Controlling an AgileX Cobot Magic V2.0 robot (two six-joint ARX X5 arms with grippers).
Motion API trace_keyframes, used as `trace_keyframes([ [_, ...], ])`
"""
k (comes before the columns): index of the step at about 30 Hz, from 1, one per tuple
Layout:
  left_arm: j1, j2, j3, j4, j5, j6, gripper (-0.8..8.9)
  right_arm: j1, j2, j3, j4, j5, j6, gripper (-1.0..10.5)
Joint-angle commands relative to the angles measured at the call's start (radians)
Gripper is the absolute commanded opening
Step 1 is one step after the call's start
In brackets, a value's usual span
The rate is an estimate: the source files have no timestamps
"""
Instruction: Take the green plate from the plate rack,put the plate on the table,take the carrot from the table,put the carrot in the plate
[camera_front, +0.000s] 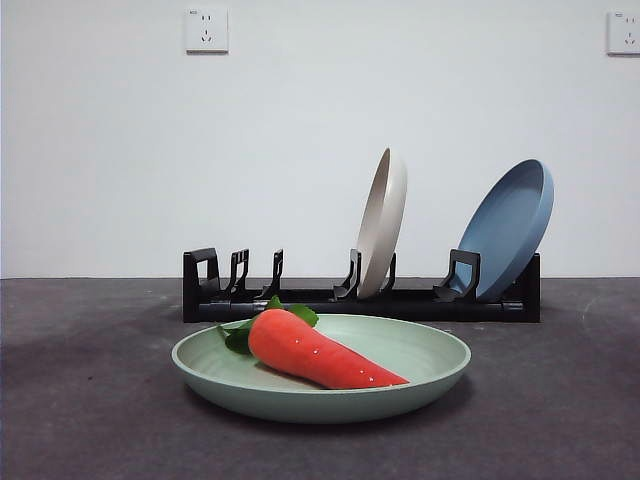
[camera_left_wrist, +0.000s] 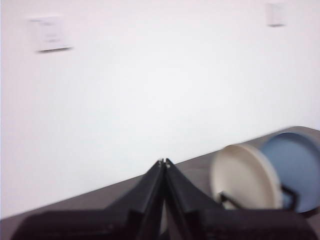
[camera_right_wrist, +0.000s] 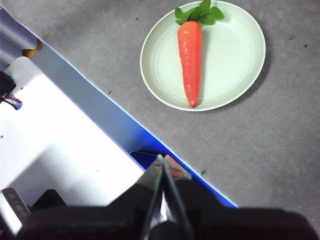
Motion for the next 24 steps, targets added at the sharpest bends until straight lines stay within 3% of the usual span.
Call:
trace_keyframes([
  [1, 0.085, -0.11, -0.138, 0.01, -0.019, -0.028, -0.03, 0.002, -0.002, -0.004, 0.005, 0.003, 0.006, 0.0],
  [10, 0.259, -0.36, -0.426, -0.013, -0.122, -0.056, -0.03, 0.002, -0.002, -0.004, 0.005, 0.003, 0.006, 0.0],
  [17, 0.29, -0.455, -0.583, -0.015, -0.122, -0.094, -0.03, 0.002, -0.002, -0.004, 0.005, 0.003, 0.006, 0.0],
  [24, 0.29, -0.486, -0.628, -0.112, -0.12, -0.108, -0.03, 0.002, -0.002, -0.004, 0.005, 0.003, 0.006, 0.0],
])
